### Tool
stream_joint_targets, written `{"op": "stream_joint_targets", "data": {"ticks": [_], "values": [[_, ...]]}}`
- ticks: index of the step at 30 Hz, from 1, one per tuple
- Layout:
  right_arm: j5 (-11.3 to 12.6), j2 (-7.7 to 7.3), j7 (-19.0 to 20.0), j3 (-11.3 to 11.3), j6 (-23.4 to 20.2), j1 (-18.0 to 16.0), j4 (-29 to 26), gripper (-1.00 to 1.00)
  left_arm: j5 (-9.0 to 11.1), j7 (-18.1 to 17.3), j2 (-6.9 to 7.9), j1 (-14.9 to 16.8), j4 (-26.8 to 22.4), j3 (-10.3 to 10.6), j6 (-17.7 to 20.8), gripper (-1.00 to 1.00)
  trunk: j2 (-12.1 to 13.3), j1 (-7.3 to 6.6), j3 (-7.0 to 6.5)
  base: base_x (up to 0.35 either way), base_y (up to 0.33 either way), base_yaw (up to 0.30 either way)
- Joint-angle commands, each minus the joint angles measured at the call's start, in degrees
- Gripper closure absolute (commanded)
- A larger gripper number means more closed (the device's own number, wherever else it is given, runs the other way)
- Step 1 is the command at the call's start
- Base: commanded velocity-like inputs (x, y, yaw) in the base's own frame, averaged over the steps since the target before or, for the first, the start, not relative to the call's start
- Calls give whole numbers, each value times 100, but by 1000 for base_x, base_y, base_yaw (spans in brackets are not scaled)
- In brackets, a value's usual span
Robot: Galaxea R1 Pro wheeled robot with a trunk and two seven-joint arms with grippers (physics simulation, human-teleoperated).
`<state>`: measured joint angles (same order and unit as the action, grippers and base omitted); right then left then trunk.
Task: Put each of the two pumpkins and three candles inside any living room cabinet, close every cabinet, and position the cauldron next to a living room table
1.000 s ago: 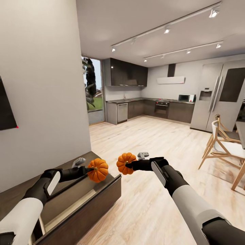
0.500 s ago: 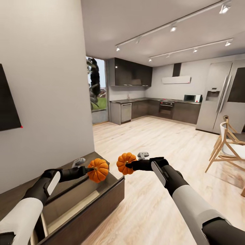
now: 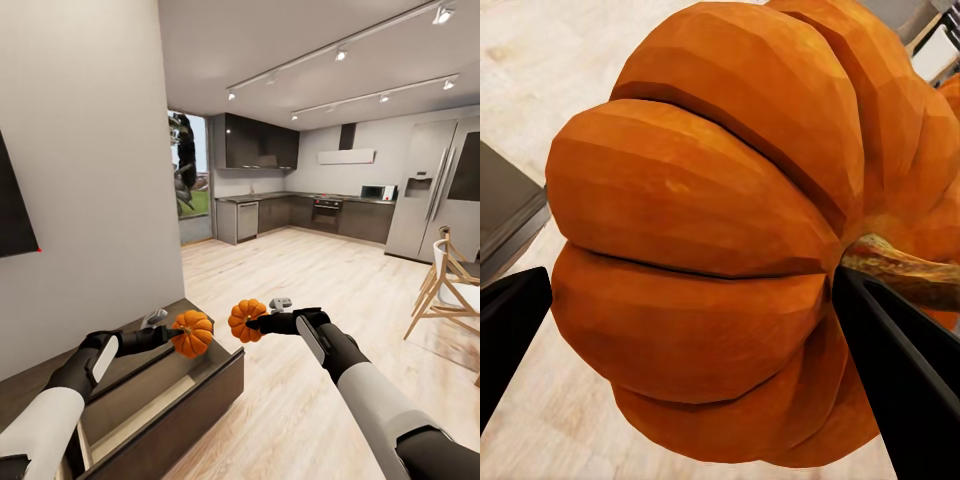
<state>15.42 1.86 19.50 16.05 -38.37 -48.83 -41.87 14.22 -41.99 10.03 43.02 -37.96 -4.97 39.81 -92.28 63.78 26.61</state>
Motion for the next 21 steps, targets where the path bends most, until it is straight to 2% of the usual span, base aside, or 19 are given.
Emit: {"op": "stream_joint_targets", "data": {"ticks": [1,7,16,21], "values": [[6,-1,1,4,-23,-4,-5,100,10,-2,-1,4,-1,-11,30,100,-4,1,7,137,-98,100],[12,0,1,6,-22,-4,-5,100,14,-7,-1,4,-1,-12,32,100,-4,1,7,147,-119,199],[9,-1,1,5,-25,-4,-5,100,18,-10,-1,4,-1,-13,28,100,-4,1,7,10,-7,19],[6,-1,1,4,-23,-4,-5,100,19,-11,-1,4,-1,-13,31,100,-4,1,7,173,-63,92]]}}
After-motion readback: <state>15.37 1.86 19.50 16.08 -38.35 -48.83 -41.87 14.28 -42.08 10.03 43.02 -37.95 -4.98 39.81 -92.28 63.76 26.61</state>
